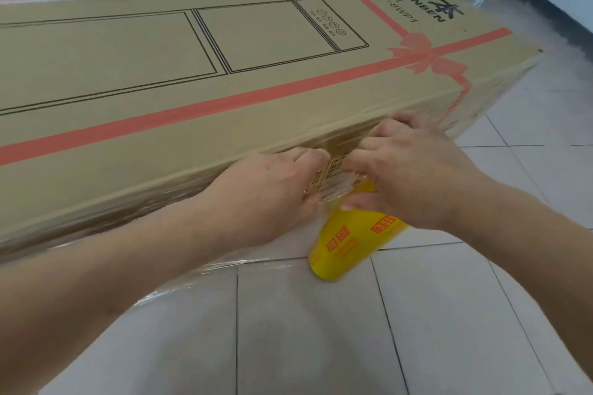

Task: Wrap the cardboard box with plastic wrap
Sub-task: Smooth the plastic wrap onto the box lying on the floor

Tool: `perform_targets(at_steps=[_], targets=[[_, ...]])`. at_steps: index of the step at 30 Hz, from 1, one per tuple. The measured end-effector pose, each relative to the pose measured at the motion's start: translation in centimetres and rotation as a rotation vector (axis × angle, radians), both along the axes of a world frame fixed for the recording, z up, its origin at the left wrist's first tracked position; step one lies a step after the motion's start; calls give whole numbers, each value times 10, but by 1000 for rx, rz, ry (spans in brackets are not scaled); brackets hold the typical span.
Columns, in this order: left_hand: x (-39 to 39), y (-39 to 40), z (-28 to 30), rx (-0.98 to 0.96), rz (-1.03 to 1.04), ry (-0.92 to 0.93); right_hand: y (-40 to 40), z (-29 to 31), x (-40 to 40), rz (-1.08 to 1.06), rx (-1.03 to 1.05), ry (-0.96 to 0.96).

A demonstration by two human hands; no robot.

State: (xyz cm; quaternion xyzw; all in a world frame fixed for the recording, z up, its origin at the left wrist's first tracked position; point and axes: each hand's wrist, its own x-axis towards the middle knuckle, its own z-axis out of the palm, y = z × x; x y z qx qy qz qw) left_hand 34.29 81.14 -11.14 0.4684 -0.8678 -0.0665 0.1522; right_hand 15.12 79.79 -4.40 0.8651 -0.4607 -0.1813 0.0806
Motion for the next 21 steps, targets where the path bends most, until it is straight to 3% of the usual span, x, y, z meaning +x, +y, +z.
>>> perform_targets(at_steps=[5,10,12,18,21], targets=[[-7,-6,7,237,-10,-308,17,-11,3,100,-54,94],[-9,-6,-2,130,-52,-520,32,-9,19,61,-98,217],[-3,-2,-10,23,-96,-520,34,-14,27,35,-102,290],[7,-1,-19,-173,-175,-286,33,-30,45,72,-99,390],[-5,5,-4,-168,-134,-388,29,-29,41,78,-99,388]])
